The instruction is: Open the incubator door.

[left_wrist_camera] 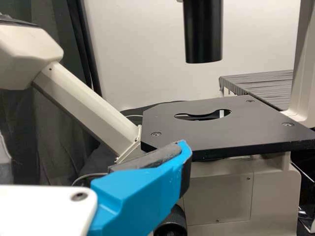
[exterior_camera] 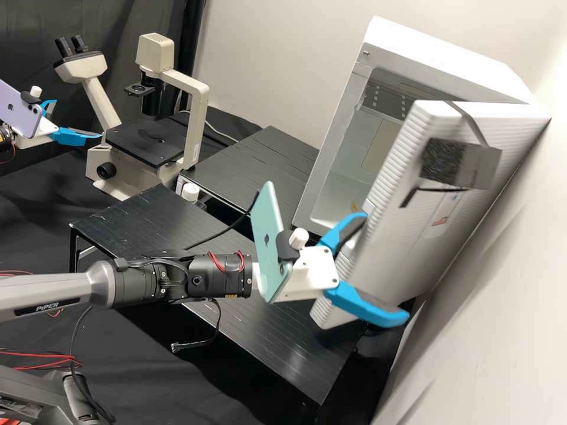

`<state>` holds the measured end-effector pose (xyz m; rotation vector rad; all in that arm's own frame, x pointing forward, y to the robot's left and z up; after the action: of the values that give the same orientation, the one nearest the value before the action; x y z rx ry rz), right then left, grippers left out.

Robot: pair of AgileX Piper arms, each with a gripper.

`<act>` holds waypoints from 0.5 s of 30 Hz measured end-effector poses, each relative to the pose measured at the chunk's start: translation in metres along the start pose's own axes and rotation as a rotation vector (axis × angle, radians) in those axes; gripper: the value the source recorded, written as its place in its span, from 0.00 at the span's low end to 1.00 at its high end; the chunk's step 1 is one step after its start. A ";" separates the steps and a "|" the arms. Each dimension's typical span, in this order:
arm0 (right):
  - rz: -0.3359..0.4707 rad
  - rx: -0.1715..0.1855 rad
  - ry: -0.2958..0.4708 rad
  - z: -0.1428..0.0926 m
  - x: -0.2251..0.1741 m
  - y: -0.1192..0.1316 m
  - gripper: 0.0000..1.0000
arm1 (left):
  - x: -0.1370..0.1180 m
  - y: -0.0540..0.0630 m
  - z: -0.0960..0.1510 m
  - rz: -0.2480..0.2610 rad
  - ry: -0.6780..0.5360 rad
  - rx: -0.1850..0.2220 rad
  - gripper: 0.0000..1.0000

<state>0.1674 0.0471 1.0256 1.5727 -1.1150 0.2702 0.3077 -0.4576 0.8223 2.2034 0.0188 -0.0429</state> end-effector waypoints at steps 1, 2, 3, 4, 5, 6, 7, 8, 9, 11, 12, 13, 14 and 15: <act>0.026 0.001 -0.022 0.003 0.002 0.000 1.00 | 0.000 0.000 0.000 0.000 0.000 0.000 1.00; 0.053 0.007 -0.042 0.006 0.004 0.001 1.00 | 0.000 0.000 0.000 0.000 0.000 0.000 1.00; 0.068 0.017 -0.067 0.009 0.007 0.000 1.00 | 0.000 0.000 0.000 0.000 0.000 0.000 1.00; 0.070 0.023 -0.083 0.012 0.008 -0.001 1.00 | 0.000 0.000 0.000 0.000 0.000 0.000 1.00; 0.066 0.022 -0.092 0.013 0.010 -0.003 1.00 | 0.000 0.000 0.000 0.000 0.000 0.000 1.00; 0.070 0.021 -0.095 0.014 0.009 -0.003 1.00 | 0.000 0.000 0.000 0.000 0.000 0.000 1.00; 0.070 0.015 -0.096 0.015 0.009 -0.004 1.00 | 0.000 0.000 0.000 0.000 0.000 0.000 1.00; 0.069 0.013 -0.093 0.015 0.009 -0.004 1.00 | 0.000 0.000 0.000 0.000 0.000 0.000 1.00; 0.068 0.011 -0.088 0.015 0.009 -0.004 1.00 | 0.000 0.000 0.000 0.000 0.000 0.000 1.00; 0.067 0.025 -0.082 0.016 0.009 -0.005 1.00 | 0.000 0.000 0.000 0.000 0.000 0.000 1.00; 0.067 0.039 -0.076 0.016 0.008 -0.005 1.00 | 0.000 0.000 0.000 0.000 0.000 0.000 1.00; 0.067 0.045 -0.067 0.016 0.007 -0.005 1.00 | 0.000 0.000 0.000 0.000 0.000 0.000 1.00; 0.060 0.048 -0.054 0.015 0.006 -0.005 1.00 | 0.000 0.000 0.000 0.000 0.000 0.000 1.00; 0.053 0.059 -0.037 0.013 0.004 -0.005 1.00 | 0.000 0.000 0.000 0.000 0.000 0.000 1.00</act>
<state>0.1684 0.0333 1.0204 1.6072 -1.1883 0.3127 0.3077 -0.4576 0.8223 2.2034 0.0188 -0.0429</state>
